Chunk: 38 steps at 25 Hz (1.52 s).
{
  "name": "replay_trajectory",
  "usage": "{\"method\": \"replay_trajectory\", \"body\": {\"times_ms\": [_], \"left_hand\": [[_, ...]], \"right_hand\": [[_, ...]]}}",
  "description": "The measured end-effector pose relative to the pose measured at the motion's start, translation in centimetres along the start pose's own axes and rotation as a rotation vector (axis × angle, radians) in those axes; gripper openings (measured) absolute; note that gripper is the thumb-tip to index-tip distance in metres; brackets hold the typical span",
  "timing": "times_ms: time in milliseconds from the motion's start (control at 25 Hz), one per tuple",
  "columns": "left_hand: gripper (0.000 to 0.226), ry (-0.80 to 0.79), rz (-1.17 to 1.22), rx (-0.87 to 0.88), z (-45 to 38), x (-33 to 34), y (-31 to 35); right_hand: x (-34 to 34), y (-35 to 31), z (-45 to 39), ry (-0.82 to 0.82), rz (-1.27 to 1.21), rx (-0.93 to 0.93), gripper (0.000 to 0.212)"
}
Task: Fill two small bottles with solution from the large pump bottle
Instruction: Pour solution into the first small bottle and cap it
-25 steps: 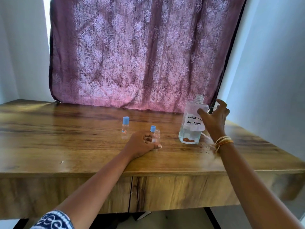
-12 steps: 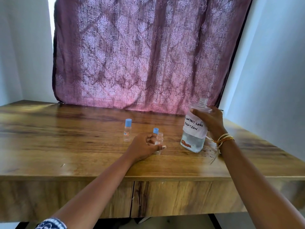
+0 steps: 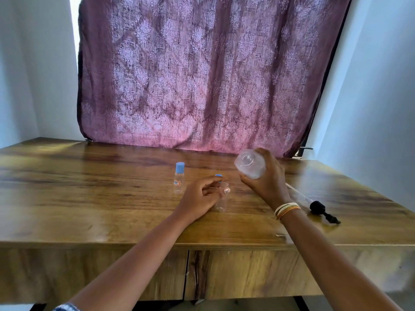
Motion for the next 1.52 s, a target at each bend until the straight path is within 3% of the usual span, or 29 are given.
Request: {"method": "replay_trajectory", "body": {"times_ms": [240, 600, 1080, 1520], "left_hand": [[0.034, 0.028, -0.008, 0.015, -0.4, -0.2, -0.1], [0.026, 0.038, 0.045, -0.017, -0.7, 0.2, -0.4], [0.021, -0.006, 0.145, -0.053, -0.3, 0.5, -0.1], [0.022, -0.009, 0.082, -0.019, -0.1, 0.7, 0.3]], "right_hand": [[1.9, -1.4, 0.6, -0.119, 0.066, -0.172, 0.061], [2.2, -1.6, 1.1, -0.016, 0.188, -0.35, 0.058], [1.7, -1.8, 1.4, 0.033, 0.233, -0.361, 0.051], [1.4, -2.0, 1.6, 0.055, 0.262, -0.384, 0.049]]}}
Point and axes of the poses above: each hand's wrist, its own z-axis away from the middle knuckle, its own x-axis out of the palm, y = z × x, the point moved 5 cm from there along -z, towards the middle knuckle, and after that the axes turned 7 degrees about z, right-handed, at the moved point
